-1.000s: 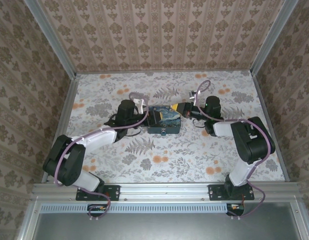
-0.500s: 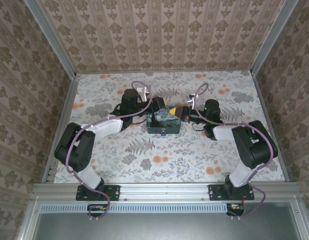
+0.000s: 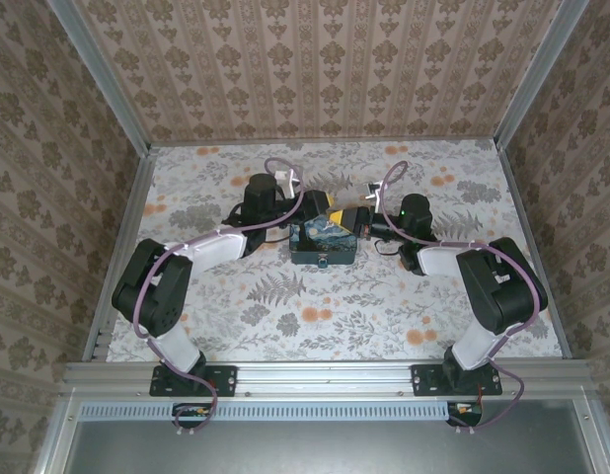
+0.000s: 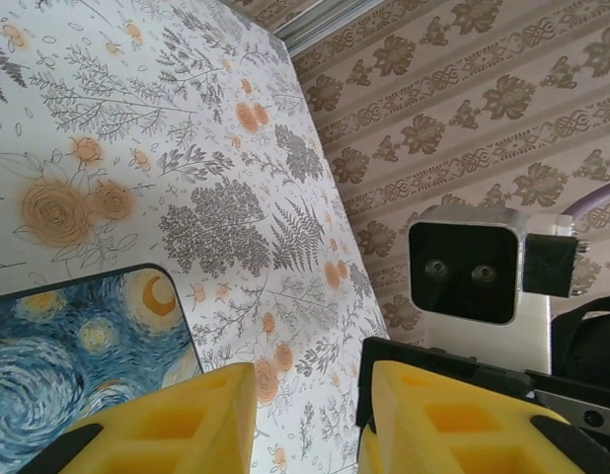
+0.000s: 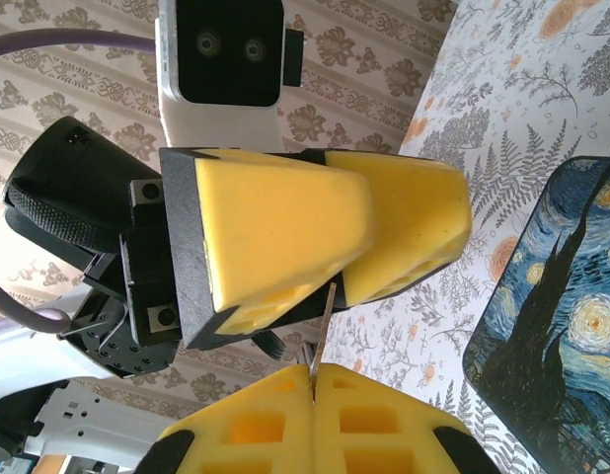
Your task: Unlock the padlock with the key
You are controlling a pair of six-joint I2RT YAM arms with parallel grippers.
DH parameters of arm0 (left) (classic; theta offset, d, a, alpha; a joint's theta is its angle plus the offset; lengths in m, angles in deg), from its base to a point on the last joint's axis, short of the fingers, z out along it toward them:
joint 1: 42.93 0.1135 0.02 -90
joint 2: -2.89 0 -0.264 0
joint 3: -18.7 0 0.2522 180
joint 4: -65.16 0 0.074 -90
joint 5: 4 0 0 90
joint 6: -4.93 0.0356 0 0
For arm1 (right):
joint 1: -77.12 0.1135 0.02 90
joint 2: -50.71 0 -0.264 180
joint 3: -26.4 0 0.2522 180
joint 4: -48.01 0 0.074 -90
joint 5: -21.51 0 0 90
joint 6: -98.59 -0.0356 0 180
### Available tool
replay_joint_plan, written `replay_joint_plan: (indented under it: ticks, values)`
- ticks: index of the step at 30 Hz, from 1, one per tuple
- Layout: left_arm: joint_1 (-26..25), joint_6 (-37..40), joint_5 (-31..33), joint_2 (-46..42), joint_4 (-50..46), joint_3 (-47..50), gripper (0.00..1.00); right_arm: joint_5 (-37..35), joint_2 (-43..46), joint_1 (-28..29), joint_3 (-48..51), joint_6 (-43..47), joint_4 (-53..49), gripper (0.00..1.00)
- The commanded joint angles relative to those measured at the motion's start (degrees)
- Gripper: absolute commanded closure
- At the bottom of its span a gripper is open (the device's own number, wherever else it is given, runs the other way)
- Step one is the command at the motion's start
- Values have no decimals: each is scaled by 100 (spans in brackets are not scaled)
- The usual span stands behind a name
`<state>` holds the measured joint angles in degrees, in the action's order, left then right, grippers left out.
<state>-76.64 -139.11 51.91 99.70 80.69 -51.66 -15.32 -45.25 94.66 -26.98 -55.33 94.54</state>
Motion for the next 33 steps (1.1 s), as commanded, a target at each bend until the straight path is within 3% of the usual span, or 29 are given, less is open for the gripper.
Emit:
replay_joint_plan:
  ticks: [1,23,30,31,33]
  values:
    - [-39,-38,-125,74,229,-133,67,-8,-61,34,-101,-65,281,100]
    - [-128,-151,-98,101,465,-3,86,-96,-208,39,-240,-164,358,100]
    - [-135,-149,-98,119,475,-35,100,-139,-244,23,-257,-191,371,100]
    - [-143,-143,-98,118,472,-36,100,-163,-239,3,-242,-220,394,92]
    - [-135,-129,-76,106,466,-65,100,-206,-188,-105,-138,-318,527,63]
